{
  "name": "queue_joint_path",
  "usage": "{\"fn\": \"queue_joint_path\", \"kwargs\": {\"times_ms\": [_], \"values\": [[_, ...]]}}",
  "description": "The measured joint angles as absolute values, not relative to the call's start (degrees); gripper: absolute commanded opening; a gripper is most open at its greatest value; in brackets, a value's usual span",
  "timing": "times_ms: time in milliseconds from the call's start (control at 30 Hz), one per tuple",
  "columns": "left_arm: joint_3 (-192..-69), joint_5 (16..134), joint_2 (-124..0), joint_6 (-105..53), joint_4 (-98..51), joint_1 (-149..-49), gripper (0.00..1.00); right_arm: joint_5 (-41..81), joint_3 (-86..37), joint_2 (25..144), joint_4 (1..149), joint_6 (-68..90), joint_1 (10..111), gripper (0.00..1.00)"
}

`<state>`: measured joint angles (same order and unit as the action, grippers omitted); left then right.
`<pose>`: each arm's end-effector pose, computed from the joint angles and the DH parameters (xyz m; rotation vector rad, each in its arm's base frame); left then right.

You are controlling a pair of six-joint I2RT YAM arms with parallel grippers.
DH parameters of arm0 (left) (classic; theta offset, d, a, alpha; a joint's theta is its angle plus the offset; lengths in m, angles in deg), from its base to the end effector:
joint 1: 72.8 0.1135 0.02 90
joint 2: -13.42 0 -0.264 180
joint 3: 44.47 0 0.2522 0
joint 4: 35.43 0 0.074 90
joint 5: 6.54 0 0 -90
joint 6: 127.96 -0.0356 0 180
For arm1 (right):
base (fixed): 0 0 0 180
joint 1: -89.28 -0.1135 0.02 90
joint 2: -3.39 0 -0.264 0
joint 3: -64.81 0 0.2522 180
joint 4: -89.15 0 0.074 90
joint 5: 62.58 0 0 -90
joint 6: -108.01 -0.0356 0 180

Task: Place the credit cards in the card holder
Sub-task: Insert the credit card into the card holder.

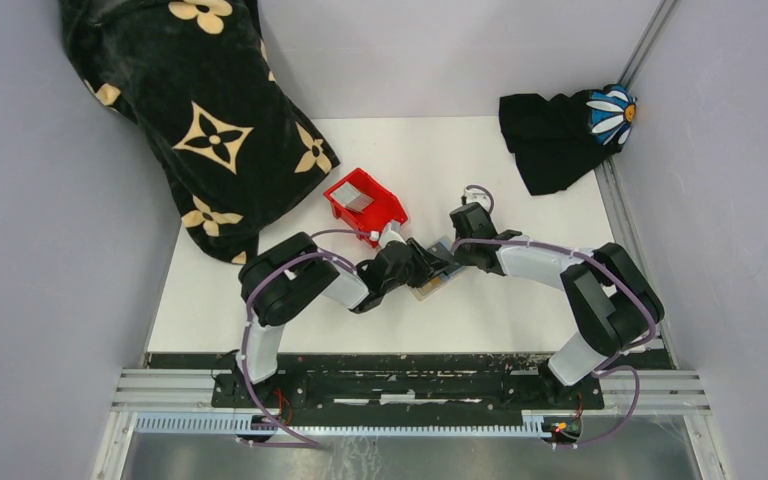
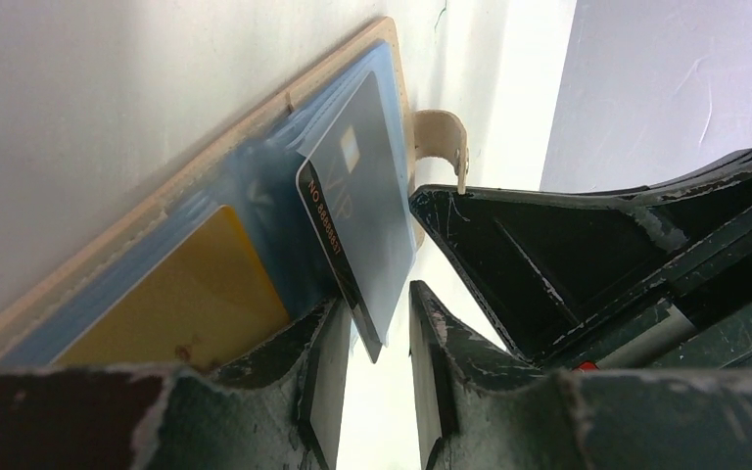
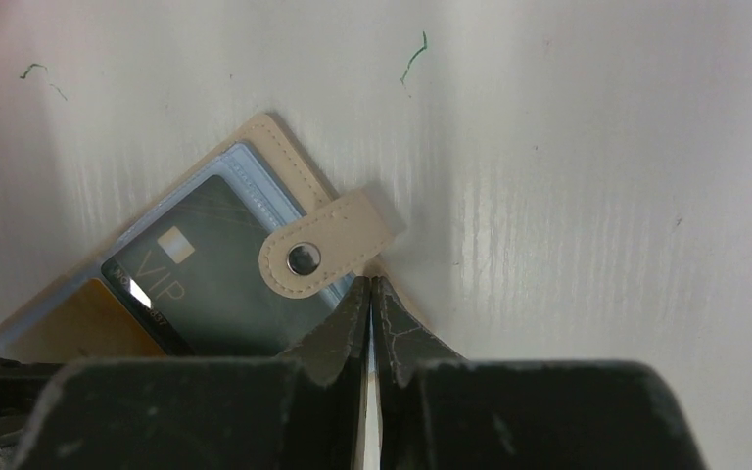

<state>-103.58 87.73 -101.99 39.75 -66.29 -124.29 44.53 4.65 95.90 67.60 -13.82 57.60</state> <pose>0.2338 -0.2895 0.0951 -0.5723 2.2196 -1.2710 0.2678 0.1530 0.1550 0.1235 2.4530 0.1069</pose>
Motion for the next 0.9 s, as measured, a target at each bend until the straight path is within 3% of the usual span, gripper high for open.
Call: {"fn": "queue_joint_path", "kwargs": {"times_ms": [900], "values": [[-102.2,90.2,-95.7,32.9,-56.8,-124.4,0.42,42.7,4.7,94.8,65.4,-13.6,57.5,0.09]]}}
